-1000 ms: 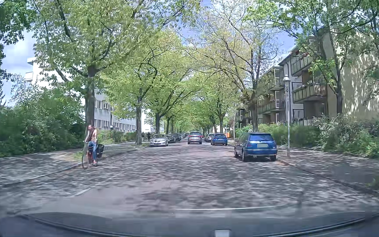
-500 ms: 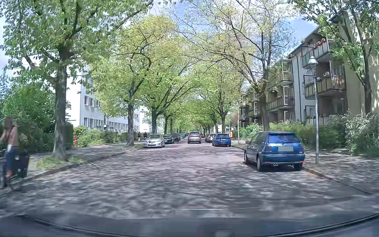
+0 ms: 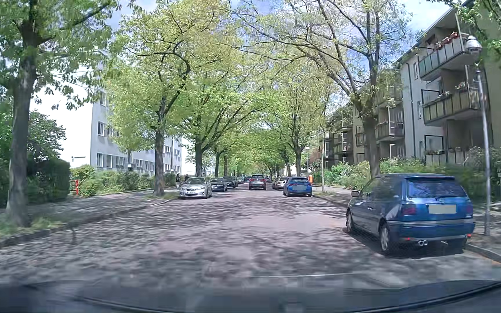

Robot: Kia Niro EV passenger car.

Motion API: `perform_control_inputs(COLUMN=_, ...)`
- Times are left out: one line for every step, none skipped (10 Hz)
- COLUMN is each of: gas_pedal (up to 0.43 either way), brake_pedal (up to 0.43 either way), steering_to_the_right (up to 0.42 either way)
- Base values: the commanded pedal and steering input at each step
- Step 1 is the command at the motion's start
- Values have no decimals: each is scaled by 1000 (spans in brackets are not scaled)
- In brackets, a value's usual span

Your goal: Follow the waypoints while adhering to traffic rules and regulations

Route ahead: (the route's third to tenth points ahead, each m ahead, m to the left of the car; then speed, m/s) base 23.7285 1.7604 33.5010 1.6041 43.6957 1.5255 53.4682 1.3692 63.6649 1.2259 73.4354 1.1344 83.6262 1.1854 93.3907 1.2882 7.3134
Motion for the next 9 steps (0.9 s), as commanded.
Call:
perform_control_inputs(gas_pedal=429, brake_pedal=18, steering_to_the_right=-3)
perform_control_inputs(gas_pedal=429, brake_pedal=18, steering_to_the_right=-3)
perform_control_inputs(gas_pedal=429, brake_pedal=18, steering_to_the_right=-3)
perform_control_inputs(gas_pedal=429, brake_pedal=18, steering_to_the_right=-3)
perform_control_inputs(gas_pedal=429, brake_pedal=18, steering_to_the_right=-3)
perform_control_inputs(gas_pedal=429, brake_pedal=18, steering_to_the_right=-3)
perform_control_inputs(gas_pedal=441, brake_pedal=18, steering_to_the_right=-3)
perform_control_inputs(gas_pedal=441, brake_pedal=18, steering_to_the_right=-3)
perform_control_inputs(gas_pedal=441, brake_pedal=18, steering_to_the_right=-3)
